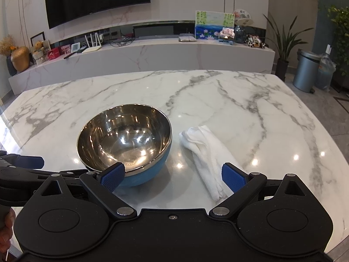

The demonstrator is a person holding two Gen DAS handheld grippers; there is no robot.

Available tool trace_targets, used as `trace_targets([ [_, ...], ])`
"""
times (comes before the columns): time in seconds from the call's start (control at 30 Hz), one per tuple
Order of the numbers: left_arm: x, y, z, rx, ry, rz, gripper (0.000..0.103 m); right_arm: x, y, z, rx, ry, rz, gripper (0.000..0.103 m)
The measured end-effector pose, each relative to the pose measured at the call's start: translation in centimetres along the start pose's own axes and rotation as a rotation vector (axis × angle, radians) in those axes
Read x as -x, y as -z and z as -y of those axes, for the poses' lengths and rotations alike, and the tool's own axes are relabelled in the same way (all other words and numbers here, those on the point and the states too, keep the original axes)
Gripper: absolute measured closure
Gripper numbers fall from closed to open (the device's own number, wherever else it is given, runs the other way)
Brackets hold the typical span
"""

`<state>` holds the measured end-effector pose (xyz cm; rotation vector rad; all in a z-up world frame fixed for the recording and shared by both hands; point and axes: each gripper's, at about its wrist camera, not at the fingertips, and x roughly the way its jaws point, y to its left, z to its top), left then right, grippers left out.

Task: Clean bowl
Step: 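Move the right tool toward the white cloth beside the bowl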

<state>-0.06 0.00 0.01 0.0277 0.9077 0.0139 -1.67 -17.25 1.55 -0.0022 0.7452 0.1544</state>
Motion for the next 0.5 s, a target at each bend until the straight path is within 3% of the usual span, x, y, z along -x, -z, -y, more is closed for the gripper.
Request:
trace_targets([
  [0.5, 0.91, -0.07, -0.43, 0.001, -0.001, 0.002, 0.015, 0.11, -0.22, 0.52, -0.017, 0.004, 0.009, 0.007],
])
